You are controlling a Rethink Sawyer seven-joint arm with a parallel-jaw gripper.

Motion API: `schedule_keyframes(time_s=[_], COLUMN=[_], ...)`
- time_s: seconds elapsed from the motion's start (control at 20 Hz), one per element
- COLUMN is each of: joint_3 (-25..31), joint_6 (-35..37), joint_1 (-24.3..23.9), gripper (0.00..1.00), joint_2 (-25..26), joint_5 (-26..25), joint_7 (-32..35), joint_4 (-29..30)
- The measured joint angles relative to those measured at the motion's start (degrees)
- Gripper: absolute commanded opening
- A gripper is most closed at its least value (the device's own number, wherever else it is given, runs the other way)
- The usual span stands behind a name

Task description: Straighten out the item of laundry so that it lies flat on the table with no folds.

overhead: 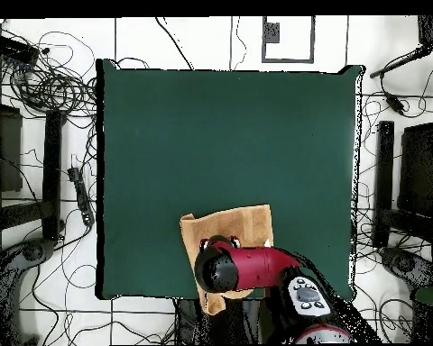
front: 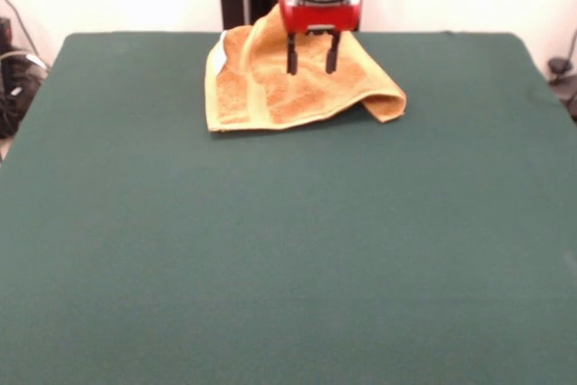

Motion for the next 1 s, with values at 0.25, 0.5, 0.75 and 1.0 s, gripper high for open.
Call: schedule_keyframes(time_s=[0.25, 0.5, 0.75, 1.0], joint_3=[-0.32, -1.42, -2.03, -2.49], joint_6=[-0.01, -0.02, -0.22, -0.28], joint_1=[-0.02, 0.78, 1.62, 2.25], gripper=[1.00, 1.00, 1.00, 1.00], joint_2=[1.07, 5.29, 6.62, 6.64], joint_5=[-0.01, -0.23, -0.21, -0.18], joint_7=[0.00, 0.00, 0.00, 0.00], joint_4=[-0.02, -1.05, -1.72, -1.79])
